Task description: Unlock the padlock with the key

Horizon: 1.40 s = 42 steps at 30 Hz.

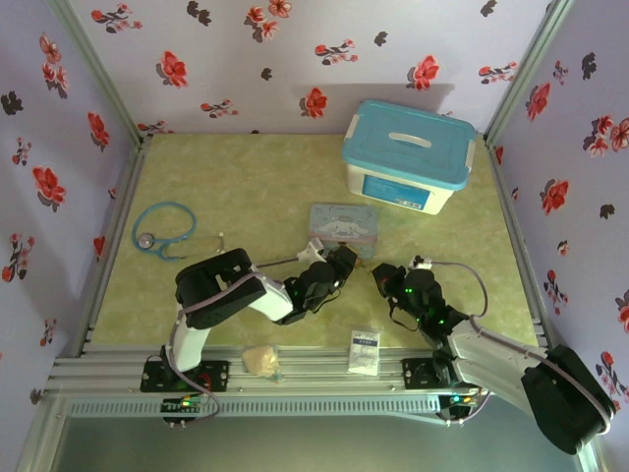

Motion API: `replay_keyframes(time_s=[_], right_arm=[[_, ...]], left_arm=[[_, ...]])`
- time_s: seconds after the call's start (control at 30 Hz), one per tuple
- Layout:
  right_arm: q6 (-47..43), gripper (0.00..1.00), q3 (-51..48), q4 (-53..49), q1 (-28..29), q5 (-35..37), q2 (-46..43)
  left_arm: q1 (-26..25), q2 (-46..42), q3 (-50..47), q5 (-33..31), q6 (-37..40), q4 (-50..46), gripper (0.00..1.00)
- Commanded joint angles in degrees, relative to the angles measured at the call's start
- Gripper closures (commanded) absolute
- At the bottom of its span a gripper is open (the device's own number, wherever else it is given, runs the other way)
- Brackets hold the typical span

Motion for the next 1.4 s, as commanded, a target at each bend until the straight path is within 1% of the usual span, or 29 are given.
replay_keyframes(time_s=[0.0, 0.37, 0.57, 0.7, 0.83, 0.93, 1.03, 1.2, 1.27, 1.37], right_arm=[[-1.17, 1.0, 0.34, 2.55, 0.22, 0.97, -0.15], [-1.67, 1.0, 1.12, 4.18, 0.24, 1.48, 1.78], [-0.78, 1.0, 0.33, 8.57, 0.31, 0.6, 5.26], [-0.3, 1.0, -0.95, 10.08, 0.26, 1.99, 4.5], [-2.39, 1.0, 0.92, 8.22, 0.25, 1.09, 3.41], [-2.6, 1.0, 1.47, 8.73, 0.12, 0.5, 4.92], [-2.19, 1.0, 1.77, 13.21, -1.16, -2.12, 9.19], [-1.32, 1.0, 3.4, 21.03, -4.62, -9.15, 16.3], [-1.17, 1.0, 4.1, 21.78, -6.17, -11.64, 17.44], [-2.23, 1.0, 5.85, 19.14, -5.65, -12.27, 17.12]], left_arm=[[0.02, -0.53, 1.44, -1.2, -0.42, 4.63, 1.0], [-0.28, -0.38, 1.8, -0.53, -0.59, 5.36, 1.0], [-0.37, -0.61, 1.5, -0.26, -0.72, 5.31, 1.0], [-0.39, 0.12, 1.7, -0.02, -1.36, 5.57, 1.0], [-0.71, 0.63, 2.32, 0.65, -1.91, 5.92, 1.0], [-0.77, 0.24, 2.64, 1.2, -1.76, 5.98, 1.0], [-0.84, -0.17, 2.95, 1.85, -1.38, 5.77, 1.0], [-1.16, -0.02, 2.2, 2.08, -1.94, 5.99, 1.0], [-1.33, 0.08, 1.88, 2.1, -1.99, 5.91, 1.0], [-1.59, 0.54, 1.84, 2.25, -2.39, 6.0, 1.0]])
